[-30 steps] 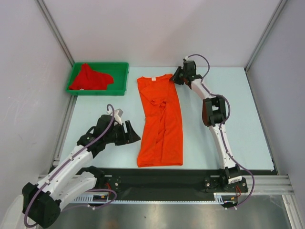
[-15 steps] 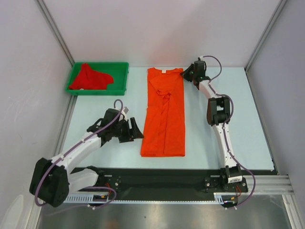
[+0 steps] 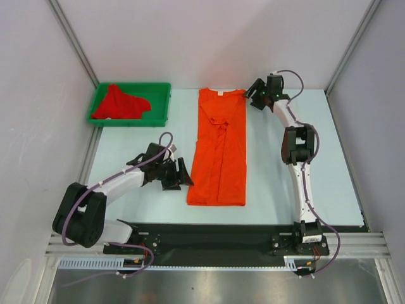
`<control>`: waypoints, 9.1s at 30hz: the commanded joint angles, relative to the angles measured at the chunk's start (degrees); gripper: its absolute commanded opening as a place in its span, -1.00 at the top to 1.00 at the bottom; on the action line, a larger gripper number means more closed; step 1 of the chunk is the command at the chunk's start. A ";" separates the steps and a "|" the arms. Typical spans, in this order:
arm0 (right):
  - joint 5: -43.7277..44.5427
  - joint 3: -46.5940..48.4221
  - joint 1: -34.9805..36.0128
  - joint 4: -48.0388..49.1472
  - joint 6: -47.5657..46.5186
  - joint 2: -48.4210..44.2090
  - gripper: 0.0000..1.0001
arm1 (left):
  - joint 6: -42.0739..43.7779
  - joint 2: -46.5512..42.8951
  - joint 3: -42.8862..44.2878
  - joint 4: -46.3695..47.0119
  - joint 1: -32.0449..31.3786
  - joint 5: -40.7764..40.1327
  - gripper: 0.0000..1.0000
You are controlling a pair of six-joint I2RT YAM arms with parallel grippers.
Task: Fold and stack the t-shirts
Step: Fold the tshirt
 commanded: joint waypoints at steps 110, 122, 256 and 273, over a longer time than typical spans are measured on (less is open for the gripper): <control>-24.88 -45.43 -1.98 -18.18 -11.79 -32.09 1.00 | -11.38 46.56 51.27 10.97 4.63 12.99 0.90; -26.46 -40.85 -2.68 -17.83 -10.83 -28.58 1.00 | -10.68 49.37 54.09 8.33 5.78 12.56 0.90; -33.68 -51.06 -0.75 27.61 15.45 -19.97 0.53 | -19.82 59.12 53.45 39.36 7.00 14.76 0.10; -30.68 -43.66 -9.01 10.68 6.51 -23.19 0.17 | -6.90 50.98 63.85 6.66 7.97 3.24 0.00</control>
